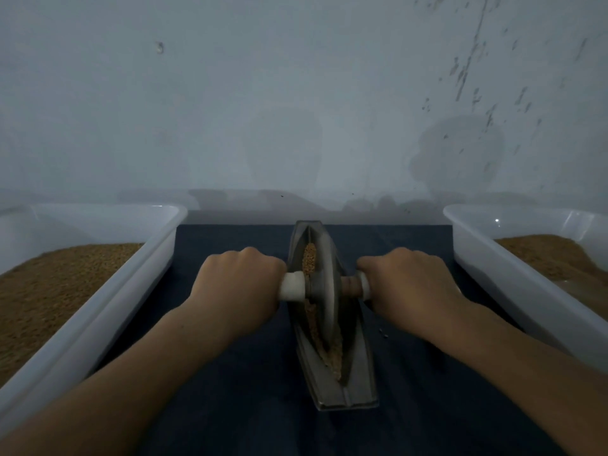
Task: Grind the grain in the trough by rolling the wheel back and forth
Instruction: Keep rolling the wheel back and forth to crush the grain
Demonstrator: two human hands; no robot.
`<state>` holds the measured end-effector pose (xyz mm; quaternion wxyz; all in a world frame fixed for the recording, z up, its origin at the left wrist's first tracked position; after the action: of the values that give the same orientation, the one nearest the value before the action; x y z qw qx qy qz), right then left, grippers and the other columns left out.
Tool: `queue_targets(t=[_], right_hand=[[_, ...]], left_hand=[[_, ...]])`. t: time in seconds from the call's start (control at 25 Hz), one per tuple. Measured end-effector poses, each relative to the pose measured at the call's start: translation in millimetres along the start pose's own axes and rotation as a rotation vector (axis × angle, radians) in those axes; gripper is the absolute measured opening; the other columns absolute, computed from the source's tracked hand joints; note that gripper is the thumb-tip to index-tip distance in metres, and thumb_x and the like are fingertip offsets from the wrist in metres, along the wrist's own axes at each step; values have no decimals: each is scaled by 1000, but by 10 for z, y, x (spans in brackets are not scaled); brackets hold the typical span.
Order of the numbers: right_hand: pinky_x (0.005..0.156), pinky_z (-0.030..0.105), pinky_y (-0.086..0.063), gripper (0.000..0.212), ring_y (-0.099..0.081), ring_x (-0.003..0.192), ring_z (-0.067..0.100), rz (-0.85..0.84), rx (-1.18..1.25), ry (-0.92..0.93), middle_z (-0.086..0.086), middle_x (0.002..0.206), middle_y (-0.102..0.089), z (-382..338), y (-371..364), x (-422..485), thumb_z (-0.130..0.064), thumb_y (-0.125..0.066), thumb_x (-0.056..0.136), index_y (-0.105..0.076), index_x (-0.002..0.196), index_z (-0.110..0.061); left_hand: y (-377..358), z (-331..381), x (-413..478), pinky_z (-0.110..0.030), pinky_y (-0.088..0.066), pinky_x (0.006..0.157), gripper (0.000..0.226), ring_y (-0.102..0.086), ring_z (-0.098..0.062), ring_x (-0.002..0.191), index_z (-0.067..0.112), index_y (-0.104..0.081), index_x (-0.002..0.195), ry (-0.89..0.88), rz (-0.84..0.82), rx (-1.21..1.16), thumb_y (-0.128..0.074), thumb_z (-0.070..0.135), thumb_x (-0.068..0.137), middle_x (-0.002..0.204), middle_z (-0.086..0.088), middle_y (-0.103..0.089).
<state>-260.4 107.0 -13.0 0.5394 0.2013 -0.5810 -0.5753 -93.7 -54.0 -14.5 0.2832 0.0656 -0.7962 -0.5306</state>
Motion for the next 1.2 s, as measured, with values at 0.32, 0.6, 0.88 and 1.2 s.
queue_targets(t=[0.32,0.6,0.88,1.2], right_hand=[[64,32,-40,20,-61,83,24,-98,15,-58,-1,86,-61,-20,-153,779,-28,-66,89,-51,76,-31],[47,20,-6,54,-29,46,12,104,-61,50,-13,55,-37,2,69,-174,-37,-76,62,-22,64,-34],[55,30,-30,21,-52,69,24,0,48,-112,-5,73,-46,78,-301,540,-35,-63,87,-43,80,-31],[48,26,-24,37,-38,53,18,81,-17,1,-10,62,-32,-2,-151,109,-33,-72,73,-35,72,-34]], left_hand=[[-199,-98,572,-35,-40,61,11,-60,-25,76,26,-63,99,96,-64,-28,-59,28,89,87,-1,-59],[146,96,-174,-27,-13,44,35,-21,-12,47,33,-34,76,-59,53,85,-68,38,79,61,9,-25],[-100,11,542,-35,-37,56,7,-48,-22,64,25,-62,95,41,-9,81,-58,27,89,75,2,-47],[-84,33,60,-27,-23,46,29,-27,-12,48,32,-39,73,1,82,39,-67,35,79,60,10,-28]])
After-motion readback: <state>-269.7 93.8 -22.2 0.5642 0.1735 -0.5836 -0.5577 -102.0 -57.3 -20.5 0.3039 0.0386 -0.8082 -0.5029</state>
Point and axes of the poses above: each hand's wrist, its own x-axis towards the middle knuckle, its own y-axis out of the back of the hand, z = x × y, the point moved 3 cm from there along x, towards the middle knuckle
